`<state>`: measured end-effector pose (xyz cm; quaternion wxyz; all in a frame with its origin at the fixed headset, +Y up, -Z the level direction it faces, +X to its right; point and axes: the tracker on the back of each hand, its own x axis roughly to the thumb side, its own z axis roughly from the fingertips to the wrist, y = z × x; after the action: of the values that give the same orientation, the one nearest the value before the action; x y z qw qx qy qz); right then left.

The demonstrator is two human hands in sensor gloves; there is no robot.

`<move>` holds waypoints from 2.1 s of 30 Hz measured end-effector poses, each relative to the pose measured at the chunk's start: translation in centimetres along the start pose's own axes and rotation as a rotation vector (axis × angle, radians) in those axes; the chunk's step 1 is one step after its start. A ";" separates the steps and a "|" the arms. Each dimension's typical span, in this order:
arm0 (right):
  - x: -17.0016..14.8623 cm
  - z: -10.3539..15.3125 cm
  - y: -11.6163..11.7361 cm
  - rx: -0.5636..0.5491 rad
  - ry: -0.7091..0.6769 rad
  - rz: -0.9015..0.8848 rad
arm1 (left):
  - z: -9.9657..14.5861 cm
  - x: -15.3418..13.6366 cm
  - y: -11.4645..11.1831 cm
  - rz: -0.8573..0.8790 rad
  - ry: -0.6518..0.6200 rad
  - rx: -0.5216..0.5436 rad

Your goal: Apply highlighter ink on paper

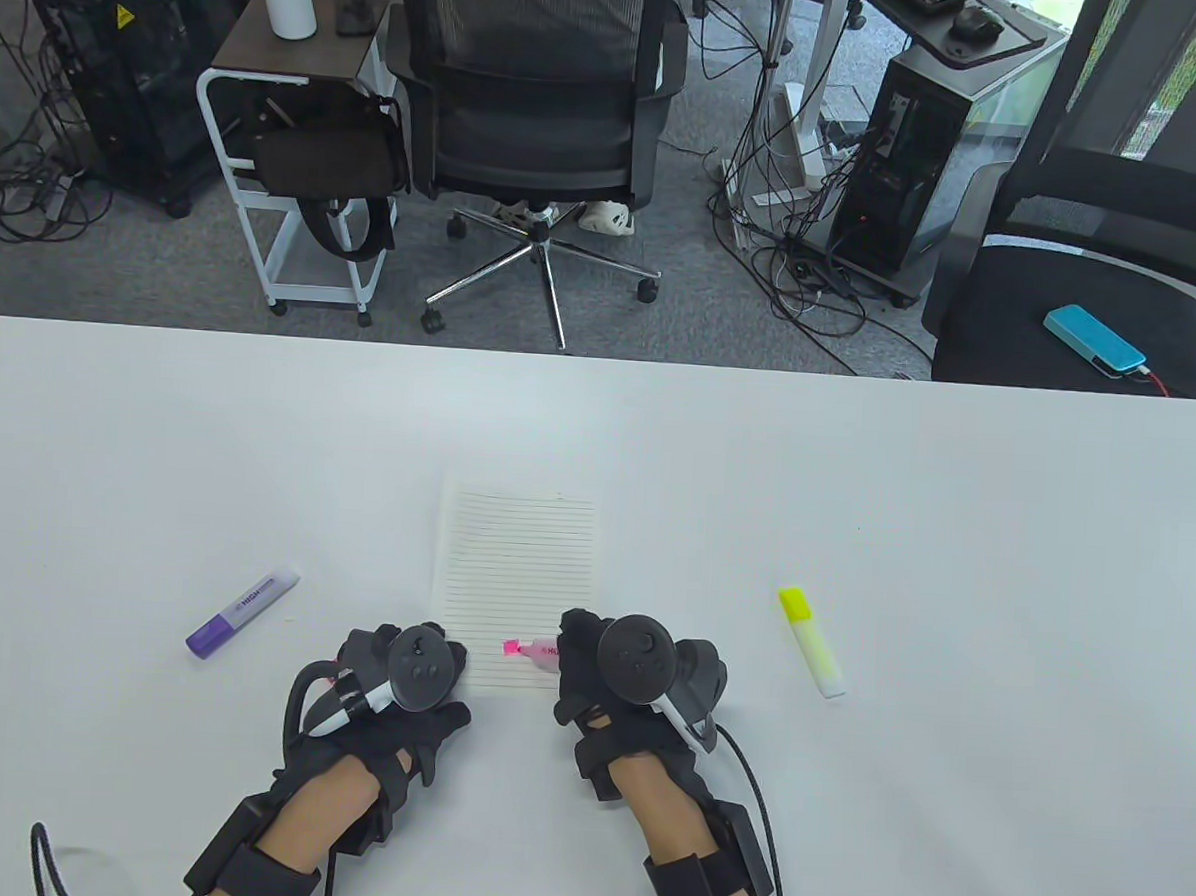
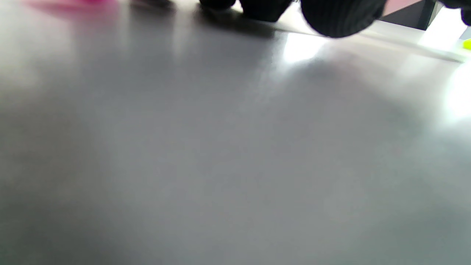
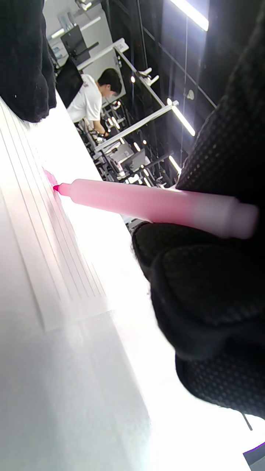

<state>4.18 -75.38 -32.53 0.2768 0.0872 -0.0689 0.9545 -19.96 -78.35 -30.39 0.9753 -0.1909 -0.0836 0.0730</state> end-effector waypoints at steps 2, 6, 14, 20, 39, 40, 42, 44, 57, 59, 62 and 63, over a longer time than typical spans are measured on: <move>0.1 0.0 0.2 0.010 0.003 -0.013 | 0.0 0.0 0.0 0.000 0.000 0.000; 0.1 0.0 0.1 -0.002 0.011 0.011 | 0.0 0.0 0.0 0.000 0.000 0.000; 0.0 0.0 0.3 -0.029 0.009 0.030 | 0.0 0.0 0.0 0.000 0.000 0.000; 0.0 -0.1 0.4 -0.032 -0.001 0.021 | 0.0 0.0 0.0 0.000 0.000 0.000; 0.0 -0.1 0.2 -0.031 0.001 0.010 | 0.0 0.0 0.0 0.000 0.000 0.000; 0.0 -0.1 0.3 -0.029 0.001 0.016 | 0.0 0.0 0.0 0.000 0.000 0.000; -0.1 -0.1 0.1 -0.018 0.009 0.013 | 0.0 0.0 0.0 0.000 0.000 0.000; -0.1 -0.1 -0.1 -0.012 0.016 0.004 | 0.0 0.0 0.0 0.000 0.000 0.000; 0.1 0.0 0.1 -0.019 -0.004 0.004 | 0.0 0.0 0.0 0.000 0.000 0.000; 0.1 0.0 0.2 -0.011 -0.002 0.007 | 0.0 0.0 0.0 0.000 0.000 0.000; 0.2 0.0 0.2 -0.001 -0.004 0.003 | 0.0 0.0 0.0 -0.002 -0.001 0.000; 0.2 0.0 0.3 0.010 -0.011 -0.005 | 0.0 0.0 0.0 -0.002 -0.001 0.000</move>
<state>3.80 -75.55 -32.52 0.2782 0.0942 -0.0654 0.9537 -19.97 -78.36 -30.36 0.9754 -0.1907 -0.0841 0.0724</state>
